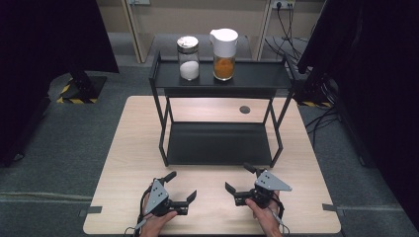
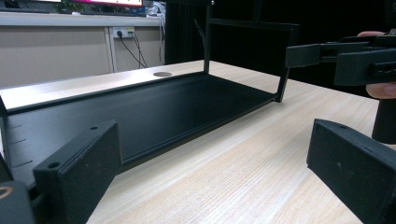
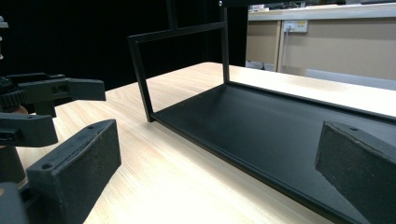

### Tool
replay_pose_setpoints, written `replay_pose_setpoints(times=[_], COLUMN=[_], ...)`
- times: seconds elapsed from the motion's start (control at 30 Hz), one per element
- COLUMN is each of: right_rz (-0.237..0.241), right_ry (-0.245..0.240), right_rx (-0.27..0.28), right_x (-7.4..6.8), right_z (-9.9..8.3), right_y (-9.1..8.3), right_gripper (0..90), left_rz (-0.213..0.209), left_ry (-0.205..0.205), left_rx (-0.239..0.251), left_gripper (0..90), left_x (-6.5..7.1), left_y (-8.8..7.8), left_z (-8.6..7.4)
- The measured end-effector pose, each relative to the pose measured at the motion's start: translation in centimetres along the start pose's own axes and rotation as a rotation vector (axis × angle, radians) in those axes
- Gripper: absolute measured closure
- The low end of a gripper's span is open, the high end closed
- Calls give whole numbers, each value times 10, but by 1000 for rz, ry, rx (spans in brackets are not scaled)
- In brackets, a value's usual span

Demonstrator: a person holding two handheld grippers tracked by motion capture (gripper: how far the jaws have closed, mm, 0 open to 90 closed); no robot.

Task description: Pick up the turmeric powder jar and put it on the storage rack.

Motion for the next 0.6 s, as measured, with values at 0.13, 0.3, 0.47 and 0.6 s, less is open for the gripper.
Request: replay_pose_setpoints(times=[0.13,0.3,0.47,0.6], right_rz=[-6,-4,-4,-5], right_ry=[2,8,9,10], right_rx=[2,1,-5,-4], right_x=[1,2,2,3], right_z=[0,-1,-2,-2], right_y=[-2,-2,-1,-1], right_gripper=[5,5,5,5], left_rz=[1,4,5,6], left_ry=[1,2,1,2], left_rx=[-1,1,0,1], left_gripper=[26,26,26,26], left_x=[0,1,1,0], left_y=[0,-1,-1,-1], left_z=[0,0,0,0])
Point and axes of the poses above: each handheld gripper's, and its own axes: y roughly forward along the jaws, z roughly out of its top, x roughly to its right, the point moved 10 cm from there along y, roughly forward along the jaws, and after that the axes turned 15 degrees about -z, right-handed, at the moved point
